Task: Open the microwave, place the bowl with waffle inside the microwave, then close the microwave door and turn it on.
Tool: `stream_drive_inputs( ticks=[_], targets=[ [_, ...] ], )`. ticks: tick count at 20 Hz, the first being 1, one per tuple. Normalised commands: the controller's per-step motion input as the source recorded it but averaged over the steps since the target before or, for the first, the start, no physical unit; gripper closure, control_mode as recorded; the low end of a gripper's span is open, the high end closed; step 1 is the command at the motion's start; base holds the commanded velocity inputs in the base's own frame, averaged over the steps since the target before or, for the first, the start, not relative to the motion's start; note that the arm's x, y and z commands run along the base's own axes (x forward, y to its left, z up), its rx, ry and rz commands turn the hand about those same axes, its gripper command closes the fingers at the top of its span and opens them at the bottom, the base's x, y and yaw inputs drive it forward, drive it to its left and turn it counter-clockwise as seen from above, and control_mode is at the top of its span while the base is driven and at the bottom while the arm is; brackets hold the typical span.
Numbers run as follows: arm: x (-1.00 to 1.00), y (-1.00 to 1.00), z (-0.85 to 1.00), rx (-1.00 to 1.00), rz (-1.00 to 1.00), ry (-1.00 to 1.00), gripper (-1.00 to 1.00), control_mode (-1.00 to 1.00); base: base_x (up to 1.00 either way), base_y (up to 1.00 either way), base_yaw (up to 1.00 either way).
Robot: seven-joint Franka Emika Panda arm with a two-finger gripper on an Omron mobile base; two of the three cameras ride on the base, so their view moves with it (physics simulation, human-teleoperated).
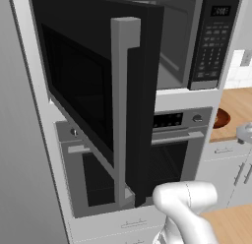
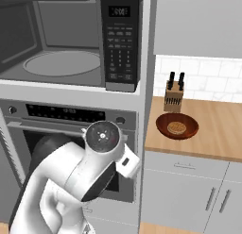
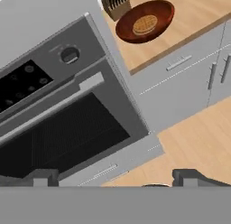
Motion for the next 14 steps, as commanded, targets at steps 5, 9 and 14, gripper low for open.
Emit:
stream_drive_inputs(
  ticks=[5, 9, 14],
  targets=[
    [0.39, -0.98, 0.0, 0.33, -0.07, 0.1, -1.0, -1.0, 0.0, 0.0, 0.0],
    [0.29, -0.86, 0.0, 0.23, 0.0, 0.02, -1.0, -1.0, 0.0, 0.0, 0.0],
    [0.33, -0.09, -0.11, 0.08, -0.01, 0.0, -1.0, -1.0, 0.0, 0.0, 0.0]
  ],
)
